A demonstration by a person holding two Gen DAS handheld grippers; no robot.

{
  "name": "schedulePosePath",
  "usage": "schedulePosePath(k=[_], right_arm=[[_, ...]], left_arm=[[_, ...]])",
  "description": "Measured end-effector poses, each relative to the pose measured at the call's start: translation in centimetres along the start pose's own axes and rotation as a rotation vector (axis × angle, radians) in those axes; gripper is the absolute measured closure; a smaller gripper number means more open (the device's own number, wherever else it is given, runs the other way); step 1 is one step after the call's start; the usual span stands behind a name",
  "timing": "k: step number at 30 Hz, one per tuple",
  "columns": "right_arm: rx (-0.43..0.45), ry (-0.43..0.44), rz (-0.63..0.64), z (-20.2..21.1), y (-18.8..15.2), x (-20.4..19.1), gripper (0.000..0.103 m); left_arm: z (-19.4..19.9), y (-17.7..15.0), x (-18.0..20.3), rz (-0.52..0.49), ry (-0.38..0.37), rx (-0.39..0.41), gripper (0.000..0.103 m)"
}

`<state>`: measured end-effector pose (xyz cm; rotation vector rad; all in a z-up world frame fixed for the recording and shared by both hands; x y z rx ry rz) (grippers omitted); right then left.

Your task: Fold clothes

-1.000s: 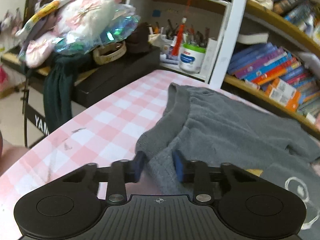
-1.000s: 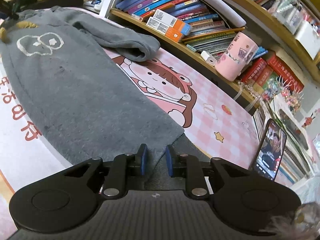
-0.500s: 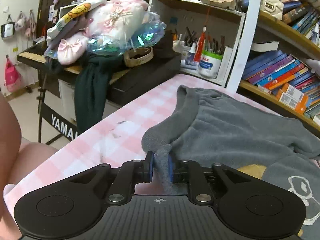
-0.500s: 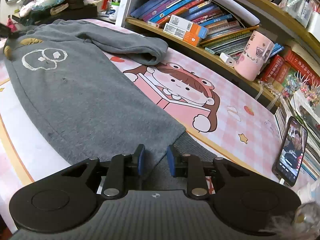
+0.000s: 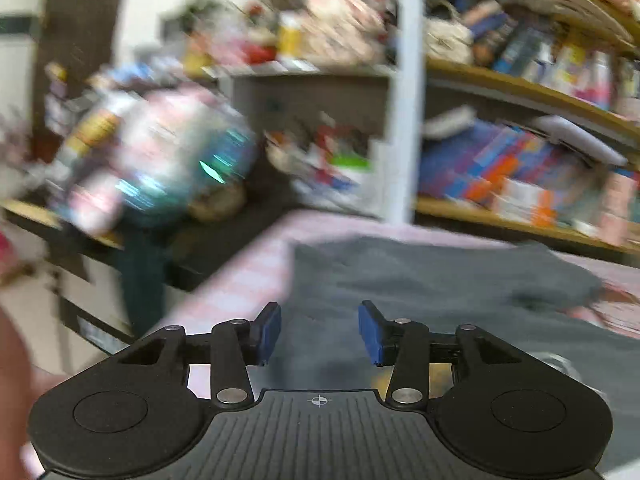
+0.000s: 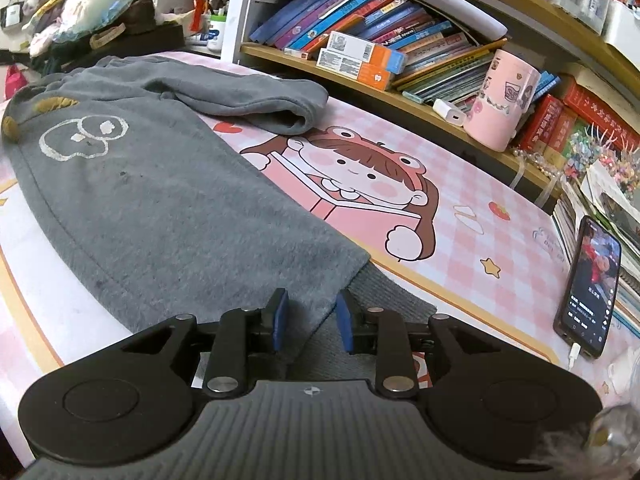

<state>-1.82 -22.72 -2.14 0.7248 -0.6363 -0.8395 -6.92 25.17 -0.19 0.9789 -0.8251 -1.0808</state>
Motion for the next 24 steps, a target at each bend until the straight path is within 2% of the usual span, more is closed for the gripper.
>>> schedulePosePath(k=[2,4,5,6,9,12,15,17,20,22,23,24], right_arm=[[-0.001,0.000,0.012,0.1,-0.1,0.0,0.076],[-0.013,-0.018,0.011,0.4,-0.3,0.6,0.067],[-0.019,-0.035,0.000,0.5,-0.4,1.1,0.057],[-0.024,-0.041,-0.023,0.6,-0.6,1.7,0.053],[-0.032,0.001,-0.131,0.6,-1.1,3.2,0.053],[-0.025,0.012,-0.134,0.7,-0.8,3.1,0.053],[0.010,0.031,-0.148,0.9,0.2,3.0,0.052],[0.047,0.050,-0.171,0.9,1.3,3.0,0.050],[0.084,0.072,-0.218,0.2,2.9,2.8,0.040],[0.096,0.077,-0.246,-0.8,4.0,2.7,0.038],[0.097,0.076,-0.261,-1.5,4.6,2.7,0.035],[0.097,0.074,-0.276,-2.2,5.1,2.7,0.023]], left_arm=[[-1.4,-0.8,0.7,-0.007,-0.017,-0.057,0.060],[-2.4,-1.5,0.5,-0.002,0.016,-0.100,0.060],[-3.0,-1.9,0.4,0.000,0.033,-0.121,0.060],[-3.2,-2.2,-0.1,0.013,0.036,-0.135,0.060],[-3.7,-2.7,-0.9,0.040,0.037,-0.162,0.062],[-3.5,-2.1,-0.4,0.012,0.045,-0.158,0.060],[-3.1,-0.8,0.7,-0.028,0.038,-0.113,0.045],[-2.9,0.0,1.6,-0.037,0.008,-0.082,0.029],[-3.4,1.0,3.3,-0.056,-0.047,-0.057,0.021],[-4.0,1.4,4.5,-0.073,-0.086,-0.046,0.015],[-4.4,1.6,5.0,-0.083,-0.102,-0.042,0.010],[-4.9,1.8,5.4,-0.093,-0.108,-0.041,0.008]])
Point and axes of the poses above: each gripper's, at about its wrist camera, not at the fingertips, and z roughly against the way its jaws point, x to its right, y to its top, the point moved 3 cm from there along -z, roughly the way its jaws point, and after that the axes turned 4 degrees about x, right-handed, at the moved point
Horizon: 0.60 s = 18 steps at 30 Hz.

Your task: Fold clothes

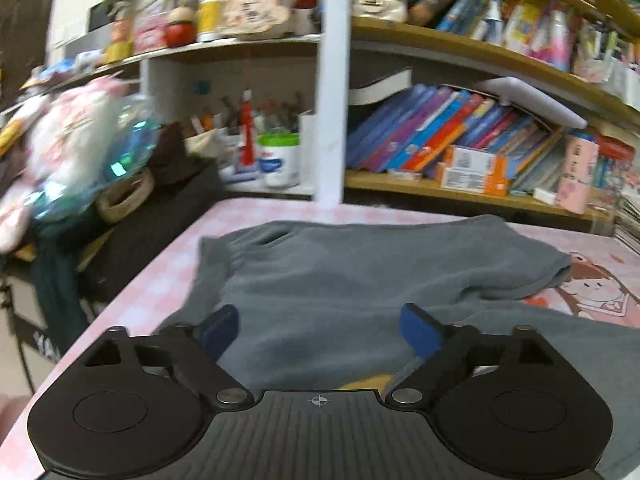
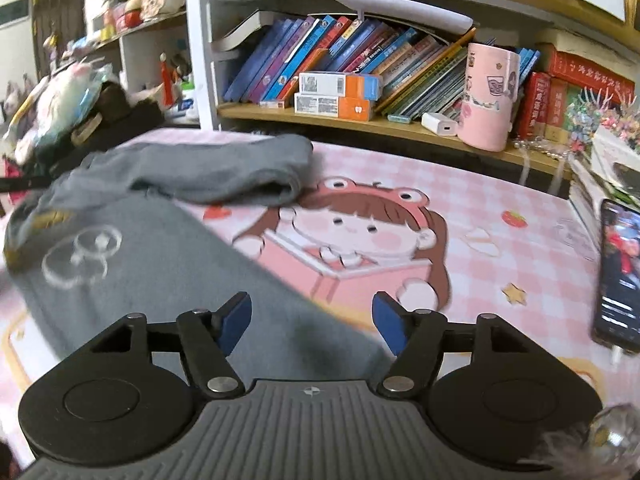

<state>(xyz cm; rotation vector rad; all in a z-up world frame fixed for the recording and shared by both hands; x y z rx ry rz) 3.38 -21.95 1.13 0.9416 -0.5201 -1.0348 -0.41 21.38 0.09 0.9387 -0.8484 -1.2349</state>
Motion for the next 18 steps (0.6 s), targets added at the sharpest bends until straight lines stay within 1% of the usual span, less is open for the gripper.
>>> schedulePosePath(k=[1,2,5,8,10,12,16,18], right_arm=[[-0.005,-0.002,-0.019,-0.9,0.6,0.0,0.018],[-0.011,0.003,-0.036,-1.7,1.1,0.0,0.016],[-0.035,0.048,-0.124,-4.3,2.8,0.5,0.015],[-0.066,0.098,-0.271,-7.3,4.1,1.9,0.015],[-0.082,0.096,-0.332,-9.3,4.7,2.5,0.015],[-0.096,0.086,-0.356,-11.2,5.4,2.8,0.016],[-0.085,0.088,-0.359,-14.1,6.6,2.3,0.016],[-0.081,0.087,-0.364,-15.4,7.2,2.0,0.017]], left_arm=[[-0.5,0.2,0.4,-0.011,-0.006,0.001,0.005],[-1.0,0.4,0.8,-0.022,-0.011,0.001,0.003],[-2.7,0.9,1.8,-0.061,-0.039,-0.003,0.000],[-3.9,0.5,2.6,-0.089,-0.053,-0.001,0.000],[-4.6,0.2,2.9,-0.098,-0.048,0.001,0.000],[-5.4,-0.3,3.1,-0.097,-0.045,-0.016,0.000],[-5.9,-0.9,3.3,-0.113,-0.045,-0.040,0.000],[-5.8,-0.9,3.4,-0.123,-0.040,-0.031,0.000]])
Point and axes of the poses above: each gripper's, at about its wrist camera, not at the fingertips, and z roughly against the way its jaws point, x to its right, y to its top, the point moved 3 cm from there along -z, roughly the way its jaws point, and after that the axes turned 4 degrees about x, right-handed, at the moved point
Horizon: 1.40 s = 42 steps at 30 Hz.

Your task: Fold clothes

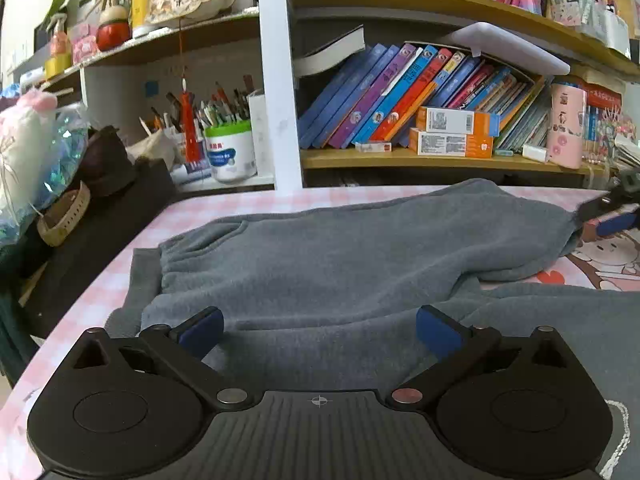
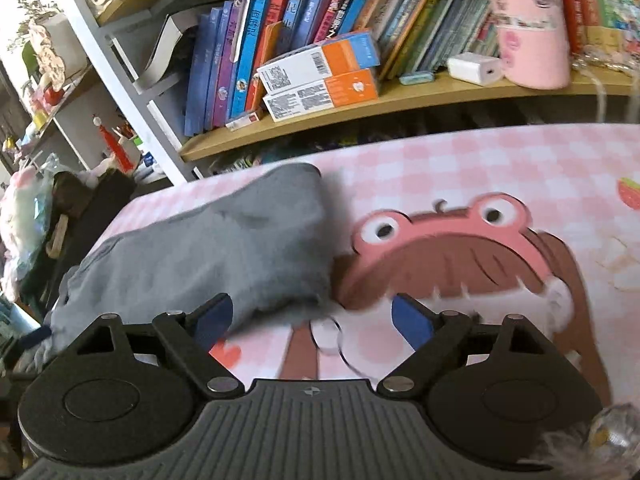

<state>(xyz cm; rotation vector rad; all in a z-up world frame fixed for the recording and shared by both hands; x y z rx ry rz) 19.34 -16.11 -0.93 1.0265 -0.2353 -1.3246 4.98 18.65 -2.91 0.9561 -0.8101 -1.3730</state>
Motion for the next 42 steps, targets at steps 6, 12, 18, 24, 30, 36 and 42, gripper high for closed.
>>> schedulePosePath(k=[6,12,18,24,30,36,42], right_arm=[[-0.023,0.010,-0.117,-2.9,0.6,0.0,0.019],[-0.010,0.065,-0.319,-3.8,1.4,1.5,0.035],[-0.029,0.029,-0.354,-4.9,1.9,0.7,0.076],[0.189,0.096,-0.044,-2.7,4.9,-7.8,0.088],[0.043,0.449,0.396,-3.6,1.3,-21.6,0.078],[0.000,0.479,0.269,-4.2,1.1,-20.3,0.055],[-0.096,0.257,0.041,-6.9,1.3,-14.3,0.051]], left_arm=[[0.3,0.0,0.1,-0.012,0.002,0.000,0.000],[0.1,-0.1,-0.2,0.001,0.013,-0.018,0.000],[0.0,-0.2,-0.2,0.000,0.015,-0.028,0.000],[0.0,-0.1,-0.1,-0.008,0.017,-0.031,0.000],[-0.2,-0.2,-0.1,0.001,0.027,-0.047,0.000],[-0.4,-0.3,-0.2,0.007,0.023,-0.065,0.000],[-0.3,-0.3,0.1,-0.014,0.027,-0.065,0.000]])
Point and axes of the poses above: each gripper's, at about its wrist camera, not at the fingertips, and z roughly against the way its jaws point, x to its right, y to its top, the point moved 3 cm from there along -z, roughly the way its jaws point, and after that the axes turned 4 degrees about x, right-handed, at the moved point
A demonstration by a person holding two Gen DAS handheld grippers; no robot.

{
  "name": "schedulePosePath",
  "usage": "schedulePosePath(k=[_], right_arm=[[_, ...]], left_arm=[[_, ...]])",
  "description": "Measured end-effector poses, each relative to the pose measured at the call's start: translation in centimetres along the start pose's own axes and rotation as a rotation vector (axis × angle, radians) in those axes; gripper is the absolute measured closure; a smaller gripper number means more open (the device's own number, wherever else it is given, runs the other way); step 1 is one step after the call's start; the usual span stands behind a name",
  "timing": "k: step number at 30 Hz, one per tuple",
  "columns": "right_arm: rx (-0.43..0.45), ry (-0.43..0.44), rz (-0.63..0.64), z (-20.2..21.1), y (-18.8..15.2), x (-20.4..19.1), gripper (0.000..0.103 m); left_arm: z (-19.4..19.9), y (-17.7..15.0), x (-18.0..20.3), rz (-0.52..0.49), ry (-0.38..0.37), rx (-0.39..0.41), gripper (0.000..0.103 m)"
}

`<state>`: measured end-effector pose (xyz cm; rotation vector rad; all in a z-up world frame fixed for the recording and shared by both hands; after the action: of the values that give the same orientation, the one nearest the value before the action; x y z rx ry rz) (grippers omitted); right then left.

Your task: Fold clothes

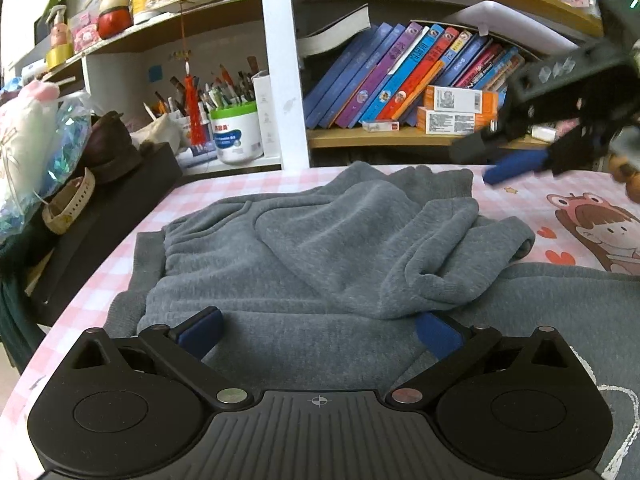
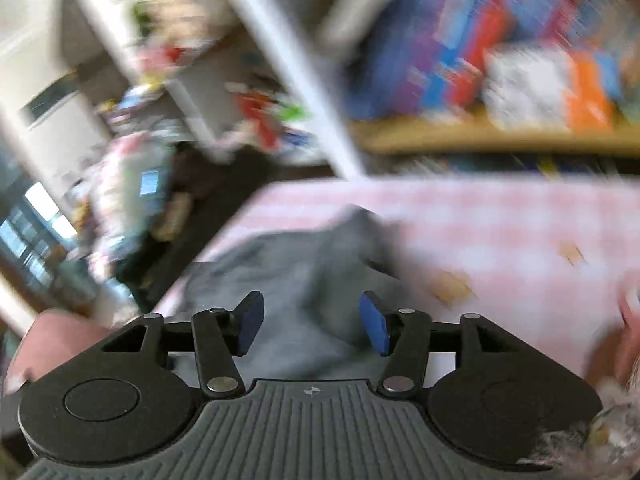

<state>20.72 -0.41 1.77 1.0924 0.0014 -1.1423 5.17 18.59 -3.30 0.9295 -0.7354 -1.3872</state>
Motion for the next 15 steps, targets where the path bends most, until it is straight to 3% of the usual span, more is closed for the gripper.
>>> schedulePosePath(k=[4,7,8,9,12,15], right_arm=[[0.000,-0.023,-0.112,-1.4,-0.7,1.8,0.045],[0.022,-0.045,-0.087,-2.2,-0.7,1.5,0.048],[0.023,-0.057,-0.061,-2.6,-0.7,1.2,0.060],[0.014,-0.062,-0.037,-2.9,-0.7,1.1,0.082],[-0.006,-0.069,0.031,-3.3,-0.6,0.8,0.094],[0.088,-0.140,0.079,-0.9,0.5,1.8,0.095]], left_arm=[[-0.1,0.0,0.1,-0.001,0.002,-0.004,0.000],[-0.2,0.0,0.0,0.007,0.001,-0.013,0.000],[-0.3,0.0,-0.1,0.013,0.001,-0.017,0.000],[-0.4,0.0,-0.2,0.018,0.000,-0.021,0.000],[-0.5,0.0,-0.5,0.033,0.000,-0.029,0.000],[-0.6,-0.1,-0.6,0.039,0.002,-0.033,0.000]])
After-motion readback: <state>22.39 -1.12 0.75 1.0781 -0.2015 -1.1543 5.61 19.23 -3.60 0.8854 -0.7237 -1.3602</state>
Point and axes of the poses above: each gripper's, at about its wrist camera, not at the fingertips, and z roughly against the way its jaws point, x to its right, y to its top, the point moved 3 cm from there along -z, roughly the way its jaws point, and after that the axes turned 4 degrees about x, right-handed, at the moved point
